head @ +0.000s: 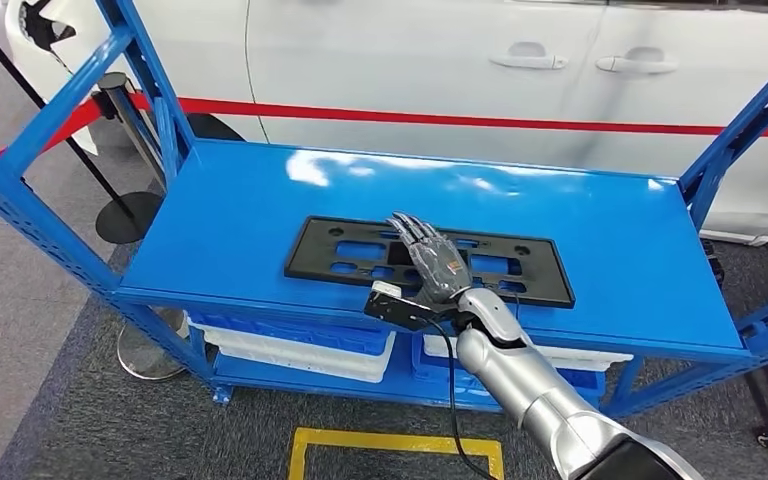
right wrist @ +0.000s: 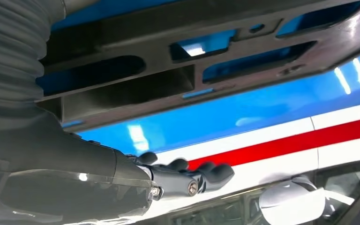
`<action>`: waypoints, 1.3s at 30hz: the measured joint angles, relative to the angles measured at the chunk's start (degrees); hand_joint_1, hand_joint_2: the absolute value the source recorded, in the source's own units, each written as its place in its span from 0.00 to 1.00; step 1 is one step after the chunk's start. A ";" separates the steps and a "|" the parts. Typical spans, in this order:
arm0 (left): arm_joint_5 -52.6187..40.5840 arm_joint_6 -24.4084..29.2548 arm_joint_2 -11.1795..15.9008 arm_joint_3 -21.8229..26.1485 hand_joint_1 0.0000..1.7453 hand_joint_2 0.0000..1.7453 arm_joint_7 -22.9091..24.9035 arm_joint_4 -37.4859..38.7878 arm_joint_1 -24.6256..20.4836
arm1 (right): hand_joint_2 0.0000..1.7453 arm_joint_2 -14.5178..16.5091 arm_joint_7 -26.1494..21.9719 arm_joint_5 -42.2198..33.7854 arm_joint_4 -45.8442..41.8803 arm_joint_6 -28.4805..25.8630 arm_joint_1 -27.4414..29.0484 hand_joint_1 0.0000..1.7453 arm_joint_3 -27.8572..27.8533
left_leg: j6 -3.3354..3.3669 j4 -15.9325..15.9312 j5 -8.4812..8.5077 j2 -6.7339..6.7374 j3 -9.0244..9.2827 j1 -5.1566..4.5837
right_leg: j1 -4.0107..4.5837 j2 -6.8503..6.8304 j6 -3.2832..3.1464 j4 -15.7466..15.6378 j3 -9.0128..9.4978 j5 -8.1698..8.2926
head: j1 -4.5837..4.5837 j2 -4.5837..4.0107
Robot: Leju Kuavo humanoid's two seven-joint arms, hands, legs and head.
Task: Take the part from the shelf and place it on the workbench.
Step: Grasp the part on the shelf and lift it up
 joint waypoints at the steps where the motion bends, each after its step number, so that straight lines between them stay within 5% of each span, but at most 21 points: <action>1: 0.02 0.02 0.04 0.00 0.00 0.00 -0.03 -0.01 -0.05 | 1.00 -0.01 0.22 0.21 0.50 0.15 -0.26 0.00 -0.20 | 0.17 -0.03 0.04 0.03 -0.02 -0.02 | -0.08 -0.03 0.21 3.59 -1.64 -1.85 | 0.08 0.01; 3: 0.05 0.06 0.14 0.00 0.00 0.00 -0.11 -0.01 -0.11 | 1.00 -0.01 0.67 0.70 1.55 0.56 -0.51 0.00 -0.55 | 0.30 0.03 0.02 0.03 -0.07 -0.08 | -0.21 -0.04 0.49 10.88 -5.20 -4.61 | 0.12 0.01; 4: 0.08 0.06 0.17 0.00 0.00 0.00 -0.17 -0.01 -0.11 | 1.00 -0.01 1.00 1.17 2.04 0.64 -0.54 0.00 -0.70 | 0.32 0.08 -0.01 0.00 -0.06 -0.11 | -0.26 -0.04 0.53 12.41 -6.05 -4.57 | 0.12 0.01; 6: 0.21 0.05 0.21 0.00 0.00 0.00 -0.36 -0.01 -0.11 | 1.00 -0.01 2.09 2.68 2.76 0.48 -0.75 0.00 -0.88 | 0.25 0.26 -0.14 -0.08 0.02 -0.11 | -0.30 -0.06 0.35 8.66 -4.50 -1.37 | 0.13 0.01; 9: 0.58 -0.01 0.22 0.00 0.00 0.00 -0.71 -0.01 -0.18 | 1.00 0.04 5.14 6.46 3.43 -0.88 -1.40 0.00 -0.92 | -0.22 0.53 -0.42 -0.11 0.01 -0.32 | -0.03 -0.05 -0.32 -2.20 0.44 3.03 | 0.11 0.01; 14: 0.90 0.01 0.33 0.02 0.00 0.00 -0.85 -0.01 -0.12 | 1.00 0.22 9.92 12.89 4.20 -3.20 -1.68 0.00 -0.86 | -1.60 1.38 -1.29 -0.08 -0.38 -0.35 | -0.09 -0.13 -1.63 -4.36 1.34 3.54 | 0.04 0.01; 17: 1.06 0.06 0.38 0.01 0.00 0.00 -0.85 0.01 -0.01 | 1.00 0.26 11.58 15.68 4.46 -3.66 -1.69 0.00 -0.86 | -2.34 10.90 -6.44 -0.01 -4.55 -0.12 | -0.24 -0.26 -2.30 -4.65 1.53 3.65 | -0.05 0.01; 19: 1.05 0.02 0.38 0.00 0.00 0.00 -0.84 0.01 0.13 | 1.00 0.25 12.12 16.89 4.57 -3.82 -1.55 0.00 -0.90 | -2.63 16.66 -8.13 0.00 -7.25 -0.05 | -0.21 -0.22 -2.35 -4.55 1.55 3.59 | -0.03 0.00; 20: 1.05 -0.01 0.40 0.00 0.00 0.00 -0.84 0.01 0.18 | 1.00 0.25 12.30 17.27 4.59 -3.92 -1.53 0.01 -0.93 | -2.67 16.51 -7.35 0.00 -7.22 -0.03 | -0.21 -0.18 -2.34 -4.46 1.59 3.54 | -0.03 -0.01; 24: 1.04 -0.12 0.62 0.00 0.00 0.00 -0.88 0.00 0.10 | 1.00 0.22 12.67 18.05 4.61 -4.16 -1.46 0.93 -1.04 | -2.15 2.90 -1.01 0.02 -0.72 -0.09 | -0.11 0.04 -1.71 -3.80 1.60 3.06 | -0.01 0.01; 29: 1.09 -0.17 0.59 0.00 0.00 0.00 -1.08 0.01 0.19 | 1.00 0.16 12.76 18.58 4.62 -4.19 -0.81 0.94 -1.23 | -0.43 0.45 -0.37 -0.03 0.12 -0.17 | -0.04 0.10 -0.30 -3.22 1.22 2.54 | 0.09 0.01; 31: 1.11 -0.18 0.54 0.00 0.00 0.00 -1.19 0.00 0.18 | 1.00 0.14 12.69 19.01 4.59 -4.20 -0.63 0.94 -1.52 | 0.15 0.10 -0.08 0.06 0.14 0.00 | -0.22 0.05 0.19 1.00 -0.67 -0.23 | 0.15 0.01; 34: 1.14 -0.28 0.56 0.00 0.00 0.00 -1.25 -0.01 0.20 | 1.00 0.03 12.38 19.27 4.57 -4.19 -0.07 0.94 -2.11 | 0.39 0.17 -0.08 0.08 0.01 -0.08 | -0.32 0.02 0.59 11.51 -5.65 -4.59 | 0.17 0.01; 36: 1.16 -0.48 0.56 0.00 0.00 0.00 -1.25 -0.01 0.22 | 1.00 -0.02 12.11 19.44 4.42 -4.23 0.06 0.95 -2.57 | 0.36 0.28 -0.17 0.03 0.07 -0.10 | -0.32 0.00 0.53 10.69 -5.35 -2.74 | 0.17 0.01; 39: 1.20 -0.74 0.48 0.00 0.00 0.00 -1.28 0.00 0.18 | 1.00 -0.08 11.51 19.56 3.98 -4.21 -0.30 0.94 -3.31 | -0.02 0.46 -0.40 -0.06 0.20 -0.20 | -0.16 0.00 -0.15 -0.61 0.07 2.51 | 0.16 0.02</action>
